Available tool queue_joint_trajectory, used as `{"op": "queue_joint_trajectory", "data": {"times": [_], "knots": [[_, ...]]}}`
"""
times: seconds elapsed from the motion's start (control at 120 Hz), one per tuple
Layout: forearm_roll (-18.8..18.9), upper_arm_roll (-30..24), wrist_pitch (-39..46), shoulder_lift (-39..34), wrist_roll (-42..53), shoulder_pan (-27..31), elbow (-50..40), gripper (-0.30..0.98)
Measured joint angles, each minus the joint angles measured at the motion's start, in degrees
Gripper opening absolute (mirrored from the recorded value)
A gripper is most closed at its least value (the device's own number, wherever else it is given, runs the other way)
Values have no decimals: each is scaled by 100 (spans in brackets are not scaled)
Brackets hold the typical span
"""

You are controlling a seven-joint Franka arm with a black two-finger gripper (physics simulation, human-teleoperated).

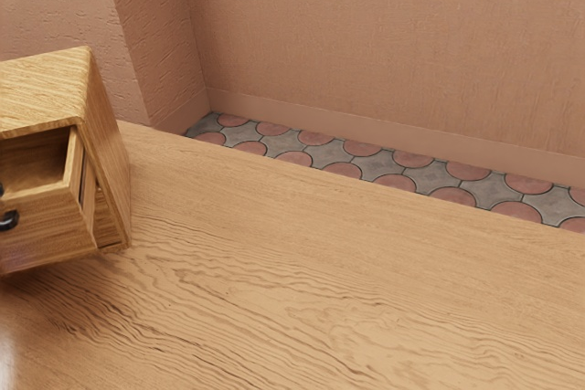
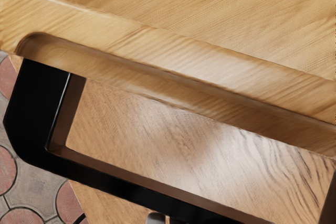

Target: Push the drawer handle with one arm to close the drawer

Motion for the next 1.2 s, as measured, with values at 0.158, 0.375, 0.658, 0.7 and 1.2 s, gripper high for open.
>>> {"op": "queue_joint_trajectory", "data": {"times": [0.158,0.375,0.658,0.7,1.2], "knots": [[186,0,344,117,-42,7,0,-10],[434,7,806,340,-119,22,20,-10],[798,130,1489,736,-208,8,116,-10],[842,139,1593,813,-220,13,146,-10],[1297,262,2559,1731,-337,37,738,-10]]}}
